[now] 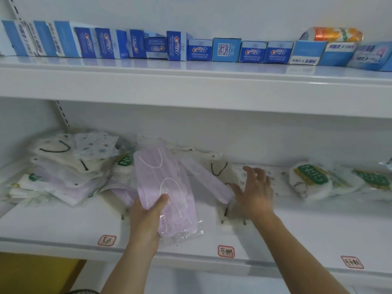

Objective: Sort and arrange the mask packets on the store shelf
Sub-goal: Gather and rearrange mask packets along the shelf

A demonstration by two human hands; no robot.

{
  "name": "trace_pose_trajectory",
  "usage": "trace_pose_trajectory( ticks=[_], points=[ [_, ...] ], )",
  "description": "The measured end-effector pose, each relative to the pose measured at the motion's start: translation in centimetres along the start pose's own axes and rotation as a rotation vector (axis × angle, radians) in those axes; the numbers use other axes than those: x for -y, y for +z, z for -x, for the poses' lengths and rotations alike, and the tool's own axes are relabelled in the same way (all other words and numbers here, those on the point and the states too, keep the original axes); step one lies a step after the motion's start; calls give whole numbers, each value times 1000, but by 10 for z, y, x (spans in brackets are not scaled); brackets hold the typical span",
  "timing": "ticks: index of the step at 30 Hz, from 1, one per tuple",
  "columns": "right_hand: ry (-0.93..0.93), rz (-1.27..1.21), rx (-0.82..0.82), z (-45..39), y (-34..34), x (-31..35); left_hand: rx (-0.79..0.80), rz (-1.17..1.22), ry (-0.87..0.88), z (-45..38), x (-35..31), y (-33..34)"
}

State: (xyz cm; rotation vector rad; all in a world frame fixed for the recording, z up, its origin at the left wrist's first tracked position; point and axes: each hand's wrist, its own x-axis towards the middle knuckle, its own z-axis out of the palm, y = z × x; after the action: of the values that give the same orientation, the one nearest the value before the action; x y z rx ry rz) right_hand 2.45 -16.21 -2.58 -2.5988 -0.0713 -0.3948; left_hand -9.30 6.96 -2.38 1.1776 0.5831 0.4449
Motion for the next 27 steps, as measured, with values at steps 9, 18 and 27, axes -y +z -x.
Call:
trace_pose_trajectory(
  ticks=[9,18,27],
  points=[
    [-329,132,88,-2,24,23,-20,18,46,29,12,13],
    [-216,-763,102,70,-102,-61,123,27,56,136,41,130],
    [133,-709,-190,110,-232,-285,573,18,-155,290,118,335]
  ],
)
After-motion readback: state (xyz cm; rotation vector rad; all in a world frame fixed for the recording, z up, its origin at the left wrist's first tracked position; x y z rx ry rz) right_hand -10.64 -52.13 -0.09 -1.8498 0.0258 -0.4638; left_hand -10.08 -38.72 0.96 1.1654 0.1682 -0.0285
